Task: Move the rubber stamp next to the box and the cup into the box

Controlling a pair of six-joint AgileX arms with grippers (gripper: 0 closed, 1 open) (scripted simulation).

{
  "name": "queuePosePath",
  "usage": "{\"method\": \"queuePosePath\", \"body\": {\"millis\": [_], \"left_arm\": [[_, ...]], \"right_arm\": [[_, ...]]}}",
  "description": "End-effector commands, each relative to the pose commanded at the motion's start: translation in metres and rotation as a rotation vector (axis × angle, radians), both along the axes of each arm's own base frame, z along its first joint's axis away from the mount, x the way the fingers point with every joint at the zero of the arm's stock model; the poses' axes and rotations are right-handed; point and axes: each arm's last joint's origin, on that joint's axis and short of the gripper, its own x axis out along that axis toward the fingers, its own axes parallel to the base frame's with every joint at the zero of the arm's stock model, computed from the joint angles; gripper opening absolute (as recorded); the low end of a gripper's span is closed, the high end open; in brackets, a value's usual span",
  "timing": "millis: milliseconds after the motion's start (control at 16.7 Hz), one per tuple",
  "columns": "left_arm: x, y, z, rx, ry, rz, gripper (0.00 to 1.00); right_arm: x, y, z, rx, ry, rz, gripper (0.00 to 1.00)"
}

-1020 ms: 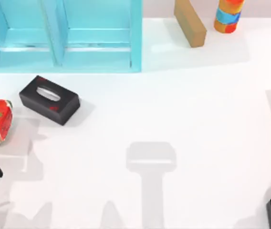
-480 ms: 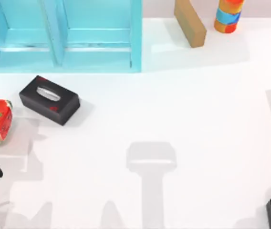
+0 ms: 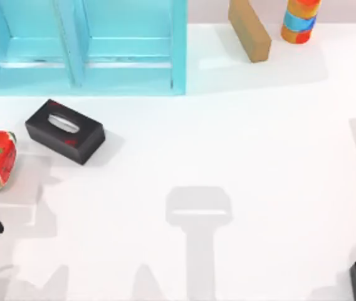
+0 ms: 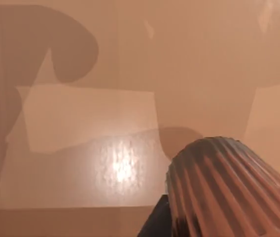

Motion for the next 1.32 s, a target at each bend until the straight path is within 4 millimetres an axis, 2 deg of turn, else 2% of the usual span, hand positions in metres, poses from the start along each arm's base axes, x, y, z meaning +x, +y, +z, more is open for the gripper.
{"method": "queuePosePath", "body": {"millis": [180, 960, 1320], "left_arm": [[0.0000, 0.0000, 0.0000, 0.000, 0.000, 0.000, 1.00], [0.0000, 0.0000, 0.0000, 0.000, 0.000, 0.000, 1.00], [0.0000, 0.0000, 0.0000, 0.000, 0.000, 0.000, 1.00]], "right_arm": [[0.0000, 0.0000, 0.0000, 0.000, 0.000, 0.000, 0.00], [0.0000, 0.0000, 0.0000, 0.000, 0.000, 0.000, 0.98], [0.0000, 0.0000, 0.0000, 0.000, 0.000, 0.000, 1.00]]}}
